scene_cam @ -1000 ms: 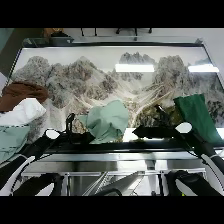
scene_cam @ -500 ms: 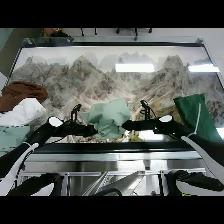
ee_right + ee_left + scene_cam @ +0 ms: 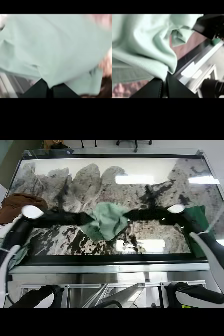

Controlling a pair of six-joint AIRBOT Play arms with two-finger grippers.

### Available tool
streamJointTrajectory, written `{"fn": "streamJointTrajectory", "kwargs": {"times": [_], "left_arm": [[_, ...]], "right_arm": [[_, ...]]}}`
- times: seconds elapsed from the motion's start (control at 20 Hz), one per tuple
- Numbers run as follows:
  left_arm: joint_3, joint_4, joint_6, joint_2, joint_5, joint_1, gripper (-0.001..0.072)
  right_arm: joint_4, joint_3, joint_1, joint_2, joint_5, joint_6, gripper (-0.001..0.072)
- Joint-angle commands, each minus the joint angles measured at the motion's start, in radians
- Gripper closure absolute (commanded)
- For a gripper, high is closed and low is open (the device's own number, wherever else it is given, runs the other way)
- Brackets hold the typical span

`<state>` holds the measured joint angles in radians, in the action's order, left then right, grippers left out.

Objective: Fold the shirts.

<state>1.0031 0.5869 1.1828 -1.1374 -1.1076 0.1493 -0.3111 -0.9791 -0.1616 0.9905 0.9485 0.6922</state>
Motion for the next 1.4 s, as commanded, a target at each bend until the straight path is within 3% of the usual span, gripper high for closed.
{"fn": "streamJointTrajectory", "kwargs": {"times": [0.0,0.25,0.45,0.6,0.75,0.85,1.0,1.2,1.3,1.35], "left_arm": [[0.312,-0.003,0.090,0.146,-0.105,-0.108,0.0693],[0.746,-0.003,0.160,0.286,-0.183,-0.149,0.0693],[0.869,-0.003,0.186,0.335,-0.185,-0.150,0.0692],[0.877,-0.003,0.200,0.297,-0.224,-0.150,0.0692],[0.861,-0.003,0.217,0.157,-0.330,-0.149,0.0692],[0.752,0.004,0.201,0.065,-0.334,-0.149,0.0692],[0.520,0.180,0.171,-0.087,-0.318,-0.149,0.0692],[0.223,0.232,0.007,-0.346,-0.147,-0.159,0.0691],[0.198,0.225,-0.006,-0.467,-0.066,-0.184,0.0685],[0.221,0.224,-0.006,-0.512,-0.064,-0.206,0.0684]], "right_arm": [[-0.107,-0.230,0.155,-0.201,0.147,0.080,0.0694],[-0.131,-0.592,0.267,-0.416,0.204,0.045,0.0694],[-0.228,-0.806,0.268,-0.433,0.188,0.041,0.0694],[-0.250,-0.836,0.268,-0.366,0.160,0.041,0.0693],[-0.242,-0.835,0.265,-0.206,0.230,0.042,0.0693],[-0.230,-0.811,0.256,-0.043,0.314,0.042,0.0693],[-0.228,-0.732,0.192,0.237,0.394,0.071,0.0693],[-0.228,-0.662,0.093,0.585,0.361,0.073,0.0691],[-0.227,-0.664,0.077,0.679,0.302,0.089,0.0676],[-0.227,-0.665,0.077,0.689,0.274,0.095,0.0597]]}}
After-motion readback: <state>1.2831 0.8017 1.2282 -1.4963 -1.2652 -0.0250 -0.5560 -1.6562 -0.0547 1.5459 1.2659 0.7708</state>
